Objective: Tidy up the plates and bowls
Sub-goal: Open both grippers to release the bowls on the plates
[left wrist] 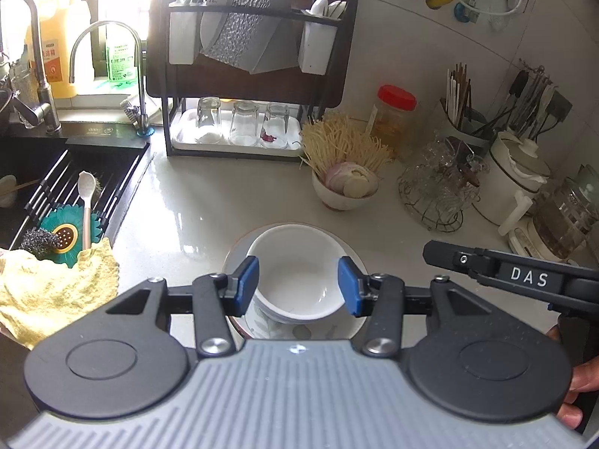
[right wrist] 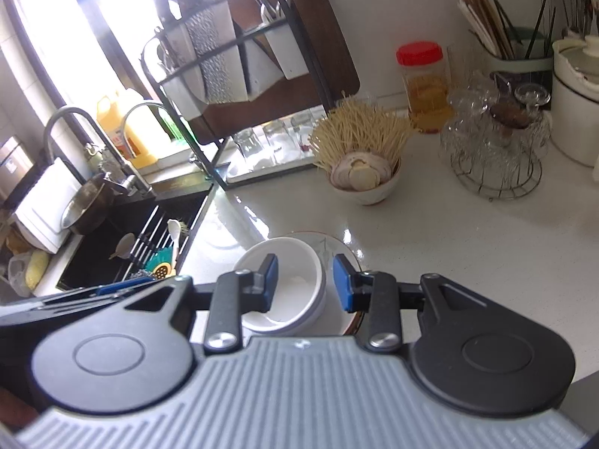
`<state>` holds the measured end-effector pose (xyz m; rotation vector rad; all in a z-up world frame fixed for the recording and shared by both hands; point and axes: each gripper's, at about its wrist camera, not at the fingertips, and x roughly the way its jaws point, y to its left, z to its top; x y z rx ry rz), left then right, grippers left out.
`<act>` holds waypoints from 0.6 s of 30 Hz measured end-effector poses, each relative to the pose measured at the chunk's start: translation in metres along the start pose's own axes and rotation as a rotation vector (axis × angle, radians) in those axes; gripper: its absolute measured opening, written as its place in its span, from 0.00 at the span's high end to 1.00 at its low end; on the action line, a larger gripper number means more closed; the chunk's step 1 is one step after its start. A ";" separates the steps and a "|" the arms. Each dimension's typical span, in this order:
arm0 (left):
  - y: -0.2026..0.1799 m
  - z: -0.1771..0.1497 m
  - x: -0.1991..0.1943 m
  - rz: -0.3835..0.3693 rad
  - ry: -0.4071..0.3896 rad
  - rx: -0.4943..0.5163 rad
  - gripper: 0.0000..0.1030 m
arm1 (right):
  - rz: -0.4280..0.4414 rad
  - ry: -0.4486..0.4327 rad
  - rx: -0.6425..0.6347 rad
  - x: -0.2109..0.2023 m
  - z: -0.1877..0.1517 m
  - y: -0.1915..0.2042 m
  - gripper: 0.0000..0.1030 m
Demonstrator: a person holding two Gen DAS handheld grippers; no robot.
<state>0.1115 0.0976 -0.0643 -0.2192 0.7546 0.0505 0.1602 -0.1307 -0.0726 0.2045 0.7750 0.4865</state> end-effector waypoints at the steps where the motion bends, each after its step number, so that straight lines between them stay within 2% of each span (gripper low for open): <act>1: -0.003 -0.002 -0.006 0.000 -0.007 -0.002 0.49 | -0.001 -0.008 -0.016 -0.006 -0.001 0.001 0.64; 9: -0.024 -0.023 -0.038 0.015 -0.036 -0.003 0.49 | 0.004 -0.024 -0.058 -0.035 -0.015 -0.002 0.65; 18: -0.033 -0.046 -0.058 0.031 -0.029 -0.014 0.49 | -0.008 -0.006 -0.066 -0.057 -0.033 -0.008 0.64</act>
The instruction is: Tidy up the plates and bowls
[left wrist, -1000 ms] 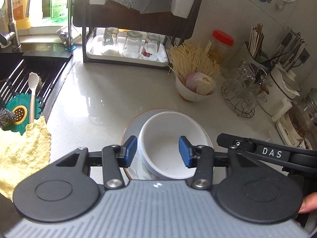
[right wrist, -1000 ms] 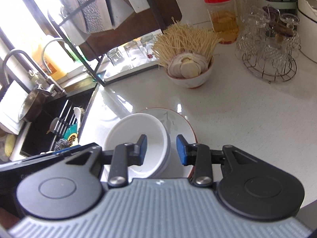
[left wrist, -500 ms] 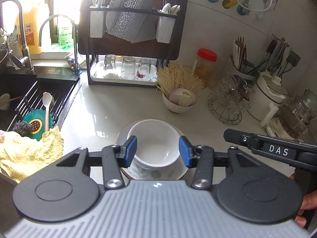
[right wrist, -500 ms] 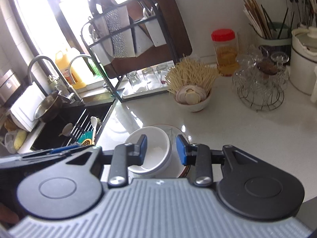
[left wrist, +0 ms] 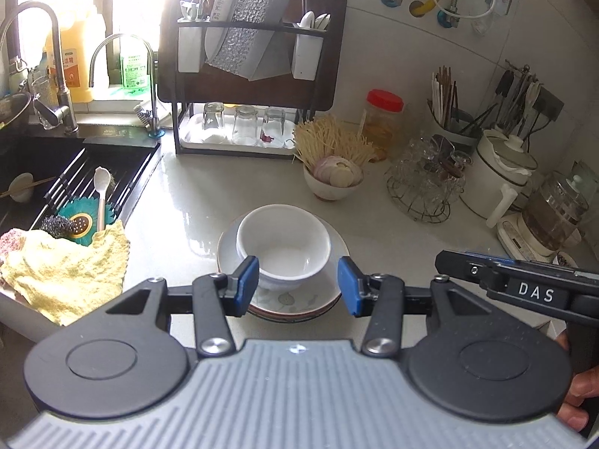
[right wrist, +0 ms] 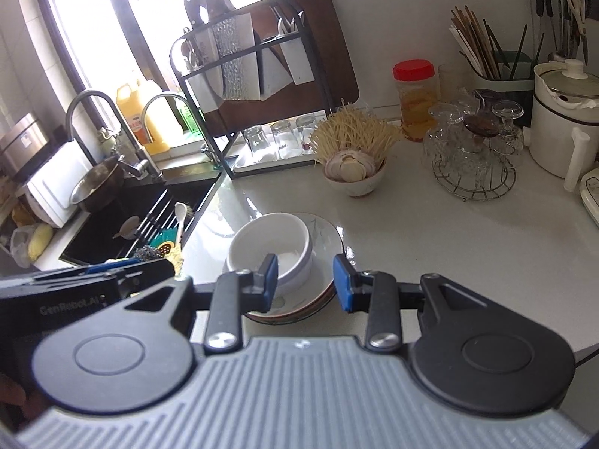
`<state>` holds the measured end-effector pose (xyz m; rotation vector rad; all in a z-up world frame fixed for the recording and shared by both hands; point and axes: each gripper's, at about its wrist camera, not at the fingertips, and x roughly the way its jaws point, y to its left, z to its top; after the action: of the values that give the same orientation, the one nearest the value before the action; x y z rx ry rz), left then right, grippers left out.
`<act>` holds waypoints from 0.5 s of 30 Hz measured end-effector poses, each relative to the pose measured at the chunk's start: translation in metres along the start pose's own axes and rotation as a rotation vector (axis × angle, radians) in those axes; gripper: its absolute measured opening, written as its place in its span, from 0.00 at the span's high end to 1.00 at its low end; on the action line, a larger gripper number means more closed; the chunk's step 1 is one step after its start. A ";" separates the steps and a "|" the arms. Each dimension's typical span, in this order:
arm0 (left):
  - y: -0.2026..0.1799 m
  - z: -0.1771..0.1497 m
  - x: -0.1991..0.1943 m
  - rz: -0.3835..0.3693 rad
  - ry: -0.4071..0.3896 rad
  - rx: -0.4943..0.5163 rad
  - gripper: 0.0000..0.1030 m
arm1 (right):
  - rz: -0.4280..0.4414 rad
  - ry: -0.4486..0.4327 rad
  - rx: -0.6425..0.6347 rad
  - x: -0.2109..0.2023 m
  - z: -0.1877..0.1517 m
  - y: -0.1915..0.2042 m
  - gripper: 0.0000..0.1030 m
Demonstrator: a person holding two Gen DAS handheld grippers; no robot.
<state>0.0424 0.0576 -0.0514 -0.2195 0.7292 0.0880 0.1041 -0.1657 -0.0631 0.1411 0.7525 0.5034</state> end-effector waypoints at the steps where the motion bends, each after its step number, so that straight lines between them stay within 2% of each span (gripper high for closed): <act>1: 0.000 -0.002 -0.002 0.000 0.002 -0.007 0.49 | -0.001 0.003 0.001 -0.001 -0.001 -0.001 0.64; 4: -0.001 -0.006 -0.007 0.020 0.001 0.001 0.49 | -0.005 0.009 0.000 -0.005 -0.006 -0.001 0.65; 15: -0.005 -0.018 -0.016 0.007 0.015 -0.008 0.49 | -0.013 0.015 -0.010 -0.017 -0.017 -0.001 0.65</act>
<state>0.0197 0.0484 -0.0534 -0.2251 0.7449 0.0960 0.0822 -0.1754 -0.0647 0.1225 0.7652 0.4962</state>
